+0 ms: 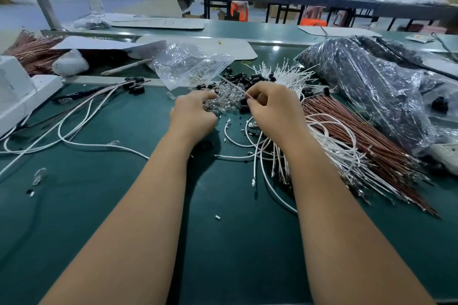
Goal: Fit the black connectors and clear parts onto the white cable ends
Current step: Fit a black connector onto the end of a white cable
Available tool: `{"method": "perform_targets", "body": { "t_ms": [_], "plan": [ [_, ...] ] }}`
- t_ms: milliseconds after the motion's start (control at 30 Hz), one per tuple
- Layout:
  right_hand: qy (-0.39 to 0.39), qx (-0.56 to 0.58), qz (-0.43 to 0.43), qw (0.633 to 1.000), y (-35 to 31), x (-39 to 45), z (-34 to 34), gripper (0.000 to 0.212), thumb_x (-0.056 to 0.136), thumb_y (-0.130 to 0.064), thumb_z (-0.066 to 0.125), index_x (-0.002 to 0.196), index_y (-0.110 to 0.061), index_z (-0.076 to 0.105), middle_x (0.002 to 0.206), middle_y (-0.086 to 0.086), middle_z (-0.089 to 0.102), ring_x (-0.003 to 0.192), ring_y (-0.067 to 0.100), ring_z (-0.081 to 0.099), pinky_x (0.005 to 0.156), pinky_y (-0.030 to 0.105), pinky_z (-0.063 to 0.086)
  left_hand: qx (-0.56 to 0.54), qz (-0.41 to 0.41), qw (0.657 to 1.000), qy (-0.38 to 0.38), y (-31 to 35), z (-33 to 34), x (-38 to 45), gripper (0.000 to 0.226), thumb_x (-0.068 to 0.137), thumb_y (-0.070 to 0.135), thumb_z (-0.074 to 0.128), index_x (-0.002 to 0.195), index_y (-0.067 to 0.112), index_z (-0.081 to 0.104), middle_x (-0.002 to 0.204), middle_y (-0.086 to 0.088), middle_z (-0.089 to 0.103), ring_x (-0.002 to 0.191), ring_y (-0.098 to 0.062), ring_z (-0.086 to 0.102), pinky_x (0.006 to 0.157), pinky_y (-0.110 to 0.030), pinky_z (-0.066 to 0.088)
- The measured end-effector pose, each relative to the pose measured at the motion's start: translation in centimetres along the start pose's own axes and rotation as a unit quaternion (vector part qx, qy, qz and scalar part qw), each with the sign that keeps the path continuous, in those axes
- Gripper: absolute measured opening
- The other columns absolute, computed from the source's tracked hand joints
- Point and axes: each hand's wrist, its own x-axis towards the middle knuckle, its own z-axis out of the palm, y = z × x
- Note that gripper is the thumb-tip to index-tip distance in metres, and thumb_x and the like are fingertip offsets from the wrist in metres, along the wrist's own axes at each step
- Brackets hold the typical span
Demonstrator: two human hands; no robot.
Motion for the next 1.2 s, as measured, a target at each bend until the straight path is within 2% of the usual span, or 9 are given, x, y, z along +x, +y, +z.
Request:
{"method": "perform_targets", "body": {
  "t_ms": [67,267,433,600,767,900,967,1067,1200],
  "plan": [
    [0.005,0.028,0.007,1.000,-0.2,0.0,0.2,0.013,0.091,-0.015,0.059,0.096,-0.019,0.071,0.060,-0.016,0.051,0.056,0.006,0.051,0.058,0.027,0.046,0.077,0.034,0.996,-0.014,0.2,0.3,-0.1,0.048,0.076,0.004,0.056,0.118,0.024,0.067,0.127,-0.002,0.059,0.115,-0.026,0.051,0.097,-0.040,0.044],
    [0.000,0.113,0.046,0.993,-0.1,-0.1,0.9,0.023,0.095,-0.008,0.050,0.100,-0.018,0.071,0.065,-0.011,0.056,0.048,0.005,0.043,0.047,0.023,0.038,0.099,0.054,0.993,0.016,0.0,0.1,-0.2,0.021,0.087,0.019,0.062,0.105,0.023,0.072,0.115,-0.004,0.063,0.112,-0.027,0.052,0.096,-0.041,0.045],
    [0.144,0.262,0.114,0.947,0.1,0.3,0.2,0.025,0.097,-0.010,0.047,0.090,-0.022,0.067,0.068,-0.011,0.057,0.048,-0.006,0.044,0.046,0.008,0.033,0.110,0.110,0.984,0.083,1.5,1.3,-0.7,0.024,0.092,0.022,0.054,0.110,0.025,0.069,0.112,0.001,0.065,0.111,-0.025,0.047,0.091,-0.036,0.039],
    [0.166,0.280,0.149,0.934,0.4,0.3,0.6,0.020,0.095,-0.013,0.051,0.095,-0.025,0.067,0.065,-0.011,0.054,0.044,-0.003,0.039,0.045,0.012,0.034,0.200,0.164,0.963,-0.078,3.5,3.8,-0.7,0.054,0.090,0.012,0.040,0.141,0.031,0.043,0.150,0.009,0.038,0.139,-0.018,0.025,0.114,-0.044,0.022],
    [0.147,0.273,0.136,0.941,0.4,0.4,1.0,0.023,0.092,-0.014,0.054,0.092,-0.033,0.066,0.055,-0.015,0.050,0.043,-0.001,0.040,0.047,0.017,0.033,0.229,0.180,0.956,-0.031,3.0,3.8,-0.6,0.030,0.096,0.025,0.044,0.123,0.028,0.057,0.133,0.004,0.052,0.124,-0.023,0.038,0.101,-0.041,0.030],
    [0.131,0.261,0.125,0.948,0.1,0.3,1.1,0.025,0.090,-0.010,0.055,0.081,-0.032,0.063,0.061,-0.010,0.056,0.051,0.006,0.047,0.053,0.026,0.037,0.228,0.168,0.959,-0.023,2.8,3.5,-0.7,0.030,0.094,0.025,0.053,0.124,0.025,0.056,0.126,-0.001,0.057,0.120,-0.026,0.043,0.098,-0.040,0.034],
    [0.133,0.251,0.122,0.951,0.0,0.2,1.0,0.028,0.090,-0.008,0.053,0.078,-0.032,0.060,0.066,-0.005,0.061,0.060,0.015,0.056,0.057,0.031,0.046,0.161,0.175,0.971,0.002,2.7,3.0,-0.7,0.023,0.091,0.021,0.058,0.113,0.023,0.066,0.114,-0.001,0.063,0.110,-0.024,0.053,0.095,-0.037,0.042],
    [0.137,0.247,0.114,0.953,-0.1,0.1,1.0,0.030,0.090,-0.004,0.051,0.078,-0.031,0.058,0.077,-0.006,0.065,0.072,0.014,0.063,0.066,0.026,0.051,-0.100,0.109,0.987,0.058,2.6,1.7,-0.8,0.016,0.086,0.015,0.068,0.101,0.018,0.070,0.092,0.002,0.069,0.082,-0.016,0.064,0.080,-0.030,0.052],
    [0.123,0.259,0.097,0.953,-0.2,0.0,1.2,0.032,0.088,0.001,0.047,0.084,-0.027,0.062,0.072,-0.002,0.063,0.059,0.011,0.054,0.051,0.026,0.043,-0.344,0.019,0.938,0.038,1.4,0.1,-0.4,0.018,0.078,0.005,0.076,0.089,0.017,0.070,0.086,-0.001,0.072,0.080,-0.010,0.067,0.075,-0.019,0.054]
  ]
}}
